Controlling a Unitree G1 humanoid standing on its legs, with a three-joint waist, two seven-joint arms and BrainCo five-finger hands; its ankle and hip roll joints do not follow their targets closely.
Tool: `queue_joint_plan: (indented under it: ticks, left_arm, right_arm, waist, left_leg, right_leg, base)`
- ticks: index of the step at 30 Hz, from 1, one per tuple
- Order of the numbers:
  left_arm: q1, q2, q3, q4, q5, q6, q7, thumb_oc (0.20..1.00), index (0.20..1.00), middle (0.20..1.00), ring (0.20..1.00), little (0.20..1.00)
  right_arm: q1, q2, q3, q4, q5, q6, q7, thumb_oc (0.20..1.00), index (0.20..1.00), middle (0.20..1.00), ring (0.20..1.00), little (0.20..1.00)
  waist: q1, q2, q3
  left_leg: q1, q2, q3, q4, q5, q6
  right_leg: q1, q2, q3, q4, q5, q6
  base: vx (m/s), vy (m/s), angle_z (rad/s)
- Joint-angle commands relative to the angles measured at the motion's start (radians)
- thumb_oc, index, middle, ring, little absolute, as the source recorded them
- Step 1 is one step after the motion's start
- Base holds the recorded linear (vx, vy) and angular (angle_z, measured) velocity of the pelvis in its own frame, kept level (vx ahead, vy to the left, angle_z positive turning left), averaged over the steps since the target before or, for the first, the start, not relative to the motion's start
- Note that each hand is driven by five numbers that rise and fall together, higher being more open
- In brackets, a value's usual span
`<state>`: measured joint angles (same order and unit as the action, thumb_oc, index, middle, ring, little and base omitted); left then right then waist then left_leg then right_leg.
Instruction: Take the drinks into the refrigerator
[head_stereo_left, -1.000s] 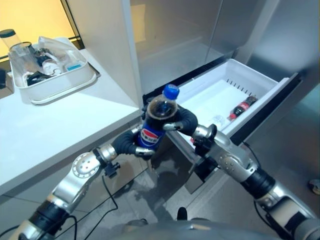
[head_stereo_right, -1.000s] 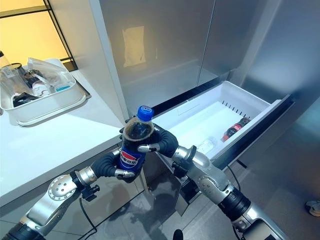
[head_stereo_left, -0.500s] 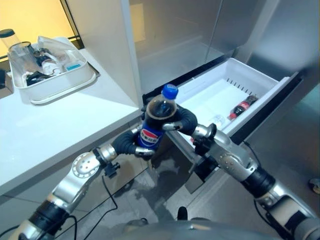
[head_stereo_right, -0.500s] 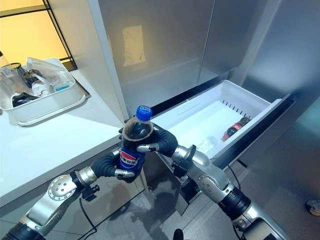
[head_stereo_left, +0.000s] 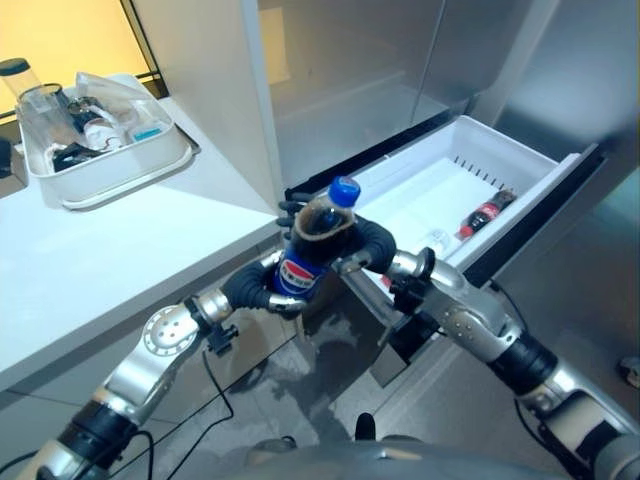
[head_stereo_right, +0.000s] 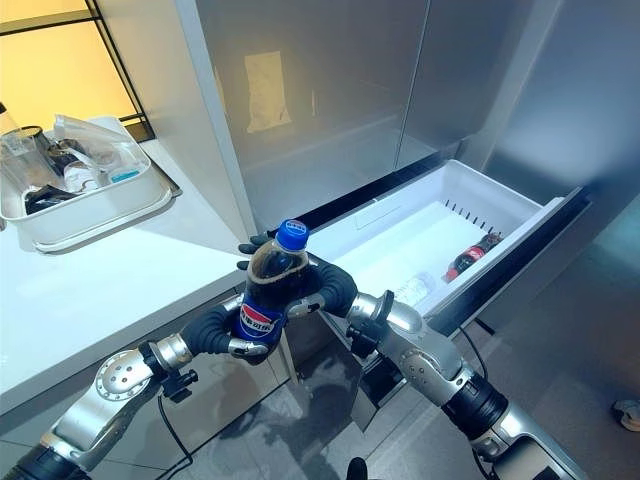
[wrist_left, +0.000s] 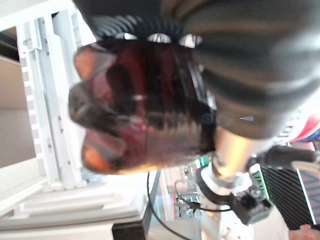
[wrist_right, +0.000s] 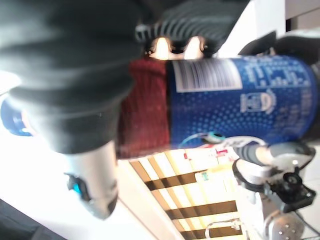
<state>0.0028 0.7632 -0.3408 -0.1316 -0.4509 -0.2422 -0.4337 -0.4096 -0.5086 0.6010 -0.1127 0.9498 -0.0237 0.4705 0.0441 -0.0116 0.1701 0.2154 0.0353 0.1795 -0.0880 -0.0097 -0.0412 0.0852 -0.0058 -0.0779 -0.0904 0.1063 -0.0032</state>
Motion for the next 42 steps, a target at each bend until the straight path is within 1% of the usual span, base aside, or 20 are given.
queue_joint_plan:
  ticks: [1,7,8,9,10,11,13,14,15,16,20,21,22,23,30,42]
  left_arm:
    - [-0.136,-0.027,0.05,0.022,-0.042,-0.083,0.054,0.2,0.2,0.2,0.2,0.2]
    - [-0.153,-0.044,0.037,0.039,-0.025,-0.086,0.065,0.2,0.2,0.2,0.2,0.2]
    - [-0.154,-0.047,0.037,0.041,-0.02,-0.087,0.067,0.2,0.2,0.2,0.2,0.2]
    - [-0.154,-0.047,0.037,0.041,-0.02,-0.087,0.067,0.2,0.2,0.2,0.2,0.2]
    - [-0.156,-0.056,0.034,0.047,-0.014,-0.087,0.07,0.2,0.2,0.2,0.2,0.2]
    - [-0.157,-0.058,0.035,0.049,-0.012,-0.088,0.071,0.2,0.2,0.2,0.2,0.2]
    - [-0.157,-0.061,0.034,0.051,-0.008,-0.087,0.073,0.2,0.2,0.2,0.2,0.2]
    - [-0.157,-0.063,0.028,0.053,0.0,-0.087,0.076,0.2,0.2,0.2,0.2,0.2]
    - [-0.158,-0.063,0.029,0.053,0.0,-0.087,0.076,0.2,0.2,0.2,0.2,0.2]
    - [-0.155,-0.059,0.029,0.052,0.002,-0.085,0.077,0.2,0.2,0.2,0.2,0.2]
    - [-0.146,-0.055,0.032,0.042,0.011,-0.087,0.08,0.2,0.2,0.2,0.2,0.2]
    - [-0.146,-0.055,0.033,0.042,0.011,-0.087,0.08,0.2,0.2,0.2,0.2,0.2]
    - [-0.142,-0.058,0.034,0.04,0.015,-0.087,0.08,0.2,0.2,0.2,0.2,0.2]
    - [-0.142,-0.059,0.034,0.04,0.017,-0.088,0.081,0.2,0.2,0.2,0.2,0.2]
    - [-0.131,-0.067,0.033,0.037,0.03,-0.086,0.086,0.2,0.2,0.2,0.2,0.2]
    - [-0.114,-0.073,0.024,0.025,0.051,-0.084,0.094,0.2,0.2,0.2,0.2,0.2]
  right_arm:
    - [-0.091,0.042,0.039,-0.129,-0.023,-0.038,0.061,1.0,1.0,1.0,1.0,1.0]
    - [-0.096,0.056,0.047,-0.123,-0.031,-0.038,0.056,1.0,1.0,1.0,1.0,1.0]
    - [-0.097,0.058,0.047,-0.121,-0.034,-0.039,0.056,1.0,1.0,1.0,1.0,1.0]
    - [-0.097,0.058,0.047,-0.121,-0.034,-0.039,0.056,1.0,1.0,1.0,1.0,1.0]
    - [-0.097,0.067,0.052,-0.114,-0.031,-0.034,0.056,1.0,1.0,1.0,1.0,1.0]
    - [-0.098,0.07,0.056,-0.112,-0.026,-0.029,0.057,1.0,1.0,1.0,1.0,1.0]
    - [-0.095,0.075,0.062,-0.109,-0.006,-0.016,0.06,1.0,1.0,1.0,1.0,1.0]
    - [-0.088,0.086,0.084,-0.093,0.047,0.014,0.069,1.0,1.0,1.0,1.0,1.0]
    - [-0.089,0.086,0.085,-0.093,0.047,0.014,0.07,1.0,1.0,1.0,1.0,1.0]
    - [-0.096,0.08,0.088,-0.098,0.045,0.015,0.07,1.0,1.0,1.0,1.0,1.0]
    - [-0.113,0.069,0.086,-0.104,0.022,-0.001,0.062,1.0,1.0,1.0,1.0,1.0]
    - [-0.113,0.069,0.087,-0.105,0.021,-0.001,0.062,0.693,0.693,0.693,0.693,0.693]
    - [-0.117,0.067,0.081,-0.11,0.001,-0.009,0.061,0.2,0.2,0.2,0.2,0.2]
    - [-0.119,0.066,0.08,-0.112,-0.008,-0.011,0.061,0.2,0.2,0.2,0.2,0.2]
    - [-0.107,0.067,0.07,-0.117,-0.032,-0.019,0.052,0.2,0.2,0.2,0.2,0.2]
    - [-0.092,0.076,0.074,-0.115,-0.022,-0.006,0.044,0.2,0.2,0.2,0.2,0.2]
  waist:
    - [0.008,-0.023,-0.018]
    - [0.008,-0.021,-0.019]
    - [0.009,-0.024,-0.019]
    - [0.009,-0.024,-0.019]
    - [0.009,-0.022,-0.02]
    - [0.01,-0.024,-0.019]
    - [0.01,-0.024,-0.019]
    - [0.012,-0.023,-0.02]
    - [0.013,-0.025,-0.019]
    - [0.012,-0.023,-0.021]
    - [0.013,-0.023,-0.021]
    - [0.013,-0.023,-0.021]
    - [0.014,-0.023,-0.02]
    - [0.015,-0.025,-0.019]
    - [0.014,-0.025,-0.019]
    - [0.016,-0.028,-0.017]
  left_leg:
    - [0.005,-0.016,-0.047,0.001,-0.058,0.014]
    - [0.003,-0.016,-0.047,0.001,-0.058,0.015]
    - [-0.004,-0.018,-0.046,0.001,-0.046,0.015]
    - [-0.004,-0.018,-0.046,0.001,-0.046,0.015]
    - [0.001,-0.016,-0.048,0.001,-0.057,0.015]
    - [-0.004,-0.018,-0.046,0.001,-0.047,0.015]
    - [-0.004,-0.018,-0.046,0.001,-0.047,0.015]
    - [0.004,-0.016,-0.048,0.001,-0.058,0.015]
    - [-0.003,-0.018,-0.047,0.001,-0.047,0.015]
    - [0.002,-0.016,-0.049,0.001,-0.058,0.015]
    - [0.0,-0.015,-0.049,0.001,-0.057,0.015]
    - [0.0,-0.015,-0.049,0.001,-0.057,0.015]
    - [-0.001,-0.016,-0.05,0.001,-0.057,0.015]
    - [-0.007,-0.017,-0.048,0.001,-0.046,0.016]
    - [-0.008,-0.017,-0.048,0.001,-0.045,0.016]
    - [-0.011,-0.018,-0.049,0.001,-0.046,0.018]
  right_leg:
    - [0.016,-0.05,-0.016,0.102,-0.071,0.106]
    - [0.015,-0.05,-0.015,0.102,-0.071,0.105]
    - [0.008,-0.052,-0.015,0.102,-0.062,0.103]
    - [0.007,-0.052,-0.015,0.102,-0.062,0.103]
    - [0.014,-0.05,-0.015,0.1,-0.071,0.105]
    - [0.008,-0.052,-0.015,0.101,-0.062,0.103]
    - [0.008,-0.052,-0.015,0.102,-0.062,0.103]
    - [0.015,-0.05,-0.016,0.101,-0.071,0.104]
    - [0.008,-0.052,-0.016,0.102,-0.062,0.102]
    - [0.013,-0.05,-0.015,0.102,-0.071,0.104]
    - [0.012,-0.051,-0.016,0.101,-0.069,0.104]
    - [0.012,-0.051,-0.016,0.102,-0.069,0.104]
    - [0.012,-0.05,-0.014,0.101,-0.069,0.104]
    - [0.006,-0.052,-0.015,0.102,-0.061,0.102]
    - [0.003,-0.052,-0.018,0.102,-0.06,0.102]
    - [0.001,-0.052,-0.019,0.102,-0.059,0.102]
  base:
    - [0.0,0.0,0.0]
    - [-0.01,-0.001,0.0]
    - [-0.03,-0.007,0.0]
    - [0.0,0.0,0.0]
    - [0.0,0.0,0.0]
    - [0.0,0.0,0.0]
    - [-0.02,-0.004,0.0]
    - [0.0,0.0,0.0]
    - [0.0,0.0,0.0]
    - [0.0,0.0,0.0]
    - [0.0,0.0,0.0]
    - [0.0,0.0,0.0]
    - [-0.03,-0.011,0.0]
    - [-0.04,-0.012,0.0]
    - [0.0,-0.001,0.0]
    - [0.0,0.0,0.0]
